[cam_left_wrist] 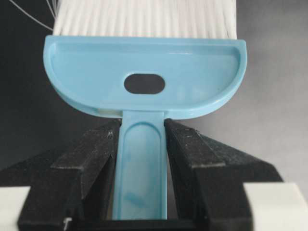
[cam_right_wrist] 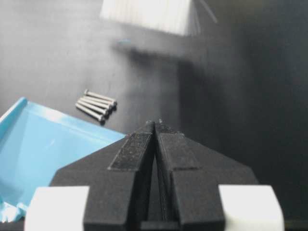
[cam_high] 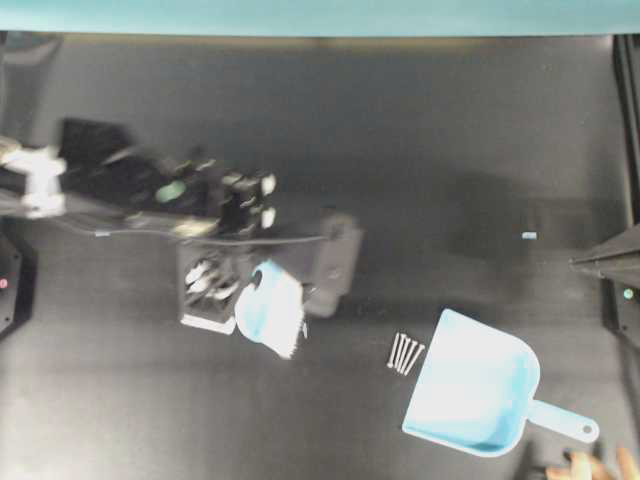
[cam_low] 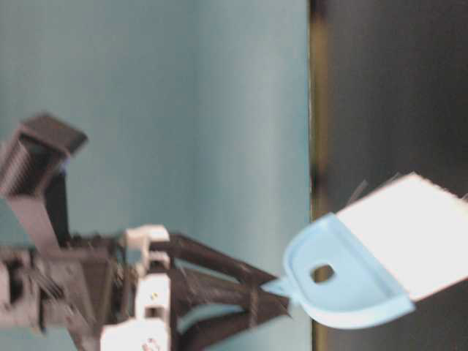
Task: Hold the dustpan with a person, while the left arm uses a hand brush to gather the screws into the dustpan.
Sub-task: 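Lift the brush with the left gripper and swing it over the screws, then sweep the screws rightward with the brush into the held dustpan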
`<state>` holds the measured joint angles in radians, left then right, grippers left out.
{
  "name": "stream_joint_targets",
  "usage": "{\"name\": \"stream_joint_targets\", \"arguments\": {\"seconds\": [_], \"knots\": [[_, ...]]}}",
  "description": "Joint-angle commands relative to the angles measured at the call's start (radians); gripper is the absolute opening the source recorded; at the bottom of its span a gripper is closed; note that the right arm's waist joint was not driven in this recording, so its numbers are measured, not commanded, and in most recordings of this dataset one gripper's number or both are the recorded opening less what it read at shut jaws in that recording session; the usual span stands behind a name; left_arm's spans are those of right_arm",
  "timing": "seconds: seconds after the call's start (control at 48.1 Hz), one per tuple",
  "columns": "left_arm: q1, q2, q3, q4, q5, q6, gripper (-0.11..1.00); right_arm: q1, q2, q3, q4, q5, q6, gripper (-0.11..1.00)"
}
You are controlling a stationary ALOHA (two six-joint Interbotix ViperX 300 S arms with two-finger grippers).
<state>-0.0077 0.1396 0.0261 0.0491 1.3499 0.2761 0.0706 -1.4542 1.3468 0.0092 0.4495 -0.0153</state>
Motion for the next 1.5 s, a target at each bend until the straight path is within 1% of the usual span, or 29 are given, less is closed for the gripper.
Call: {"name": "stream_joint_targets", "arguments": {"seconds": [0.0, 0.083, 0.187, 0.458, 0.624, 0.811, 0.957, 1.103, 1.227, 1.477], "knots": [[-0.002, 0.041, -0.083, 0.005, 0.091, 0.032, 0.31, 0.000, 0.000, -0.011, -0.002, -0.002, -0.008, 0.00], [0.003, 0.094, -0.132, 0.006, 0.143, 0.055, 0.31, 0.000, -0.003, -0.009, -0.002, -0.002, -0.008, 0.00], [0.005, 0.146, -0.179, 0.006, 0.152, 0.077, 0.31, 0.000, -0.005, -0.011, -0.002, 0.002, -0.008, 0.00], [0.005, 0.209, -0.221, 0.008, 0.126, 0.100, 0.31, 0.000, -0.009, -0.011, -0.002, 0.005, -0.008, 0.00], [-0.003, 0.252, -0.279, 0.008, 0.117, 0.106, 0.31, 0.000, -0.009, -0.011, -0.002, 0.005, -0.008, 0.00], [-0.026, 0.318, -0.341, 0.008, 0.110, 0.132, 0.31, 0.000, -0.011, -0.011, -0.002, 0.005, -0.008, 0.00], [-0.040, 0.337, -0.365, 0.008, 0.078, 0.133, 0.31, 0.000, -0.011, -0.011, -0.002, 0.005, -0.008, 0.00], [-0.052, 0.350, -0.364, 0.008, 0.014, 0.135, 0.31, 0.000, -0.011, -0.011, -0.002, 0.005, -0.008, 0.00], [-0.061, 0.368, -0.383, 0.008, -0.046, 0.135, 0.31, 0.000, -0.011, -0.011, -0.002, 0.005, -0.008, 0.00], [-0.087, 0.408, -0.465, 0.008, -0.095, 0.135, 0.31, 0.000, -0.011, -0.011, -0.002, 0.005, -0.008, 0.00]]}}
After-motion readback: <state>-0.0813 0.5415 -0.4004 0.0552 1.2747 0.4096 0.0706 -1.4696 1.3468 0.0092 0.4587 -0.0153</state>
